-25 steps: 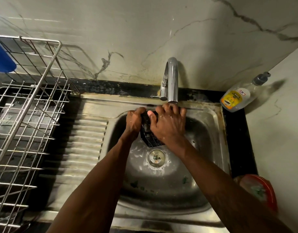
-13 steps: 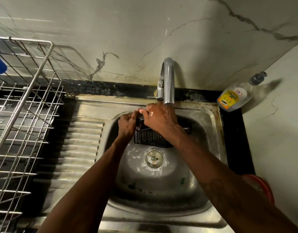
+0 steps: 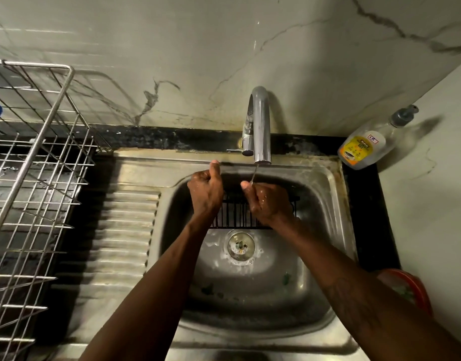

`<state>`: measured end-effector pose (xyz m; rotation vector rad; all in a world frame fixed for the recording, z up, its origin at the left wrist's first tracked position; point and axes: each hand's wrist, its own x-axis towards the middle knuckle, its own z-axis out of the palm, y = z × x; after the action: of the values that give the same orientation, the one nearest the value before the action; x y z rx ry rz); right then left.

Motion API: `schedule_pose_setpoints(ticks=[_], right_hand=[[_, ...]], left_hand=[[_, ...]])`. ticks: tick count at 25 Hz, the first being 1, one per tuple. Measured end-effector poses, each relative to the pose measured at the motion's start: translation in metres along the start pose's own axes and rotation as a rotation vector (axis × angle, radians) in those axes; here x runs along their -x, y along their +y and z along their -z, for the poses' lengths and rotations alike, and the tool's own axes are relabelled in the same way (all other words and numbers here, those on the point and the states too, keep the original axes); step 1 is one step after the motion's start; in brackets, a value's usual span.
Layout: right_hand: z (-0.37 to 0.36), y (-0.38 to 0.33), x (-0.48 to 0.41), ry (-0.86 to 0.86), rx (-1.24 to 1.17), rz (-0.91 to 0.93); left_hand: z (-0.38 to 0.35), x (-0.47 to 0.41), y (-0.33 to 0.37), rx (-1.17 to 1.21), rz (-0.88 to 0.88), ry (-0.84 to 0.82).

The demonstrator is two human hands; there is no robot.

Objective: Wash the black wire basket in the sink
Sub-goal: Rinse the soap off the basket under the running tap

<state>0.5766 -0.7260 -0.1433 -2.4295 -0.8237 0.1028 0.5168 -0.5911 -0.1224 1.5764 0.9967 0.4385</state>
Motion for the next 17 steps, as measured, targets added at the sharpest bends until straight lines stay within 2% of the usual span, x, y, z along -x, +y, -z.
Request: schedule_pose_setpoints(ticks=[3, 6, 7, 8, 9, 10, 11, 13, 15, 17], right_hand=[[-0.024, -0.026, -0.003, 0.117, -0.095, -0.13], [-0.035, -0.061, -0.012, 0.138, -0.02, 0.039], [-0.034, -0.052, -0.013, 0.082, 0.002, 0.104], [-0.025, -0.037, -0.013, -0.029, 0.004, 0.081], [-0.016, -0.016, -0.011, -0.135, 0.007, -0.026], [-0.007, 0.008, -0.005, -0.169, 0.03, -0.17], [-0.001, 0.03, 0.002, -0.146, 0.12, -0.263], [0.002, 0.049, 0.004, -0.064, 0.224, -0.322], [-0.012, 0.042, -0.002, 0.017, 0.132, -0.331], [-0.029, 0.011, -0.007, 0.039, 0.041, -0.239]], left_hand=[[-0.002, -0.009, 0.009, -0.035, 0.017, -0.005], [-0.005, -0.017, 0.003, -0.08, 0.003, -0.002], [-0.003, -0.018, -0.002, -0.038, 0.066, 0.015], [0.0, -0.019, -0.007, -0.004, 0.123, 0.036], [0.004, -0.019, -0.013, 0.017, 0.174, 0.05], [0.007, -0.019, -0.018, 0.018, 0.194, 0.059], [0.009, -0.021, -0.023, 0.019, 0.184, 0.056], [0.012, -0.024, -0.02, 0.03, 0.148, 0.05], [0.01, -0.029, -0.014, 0.021, 0.134, 0.065], [0.007, -0.032, -0.006, -0.015, 0.144, 0.067]])
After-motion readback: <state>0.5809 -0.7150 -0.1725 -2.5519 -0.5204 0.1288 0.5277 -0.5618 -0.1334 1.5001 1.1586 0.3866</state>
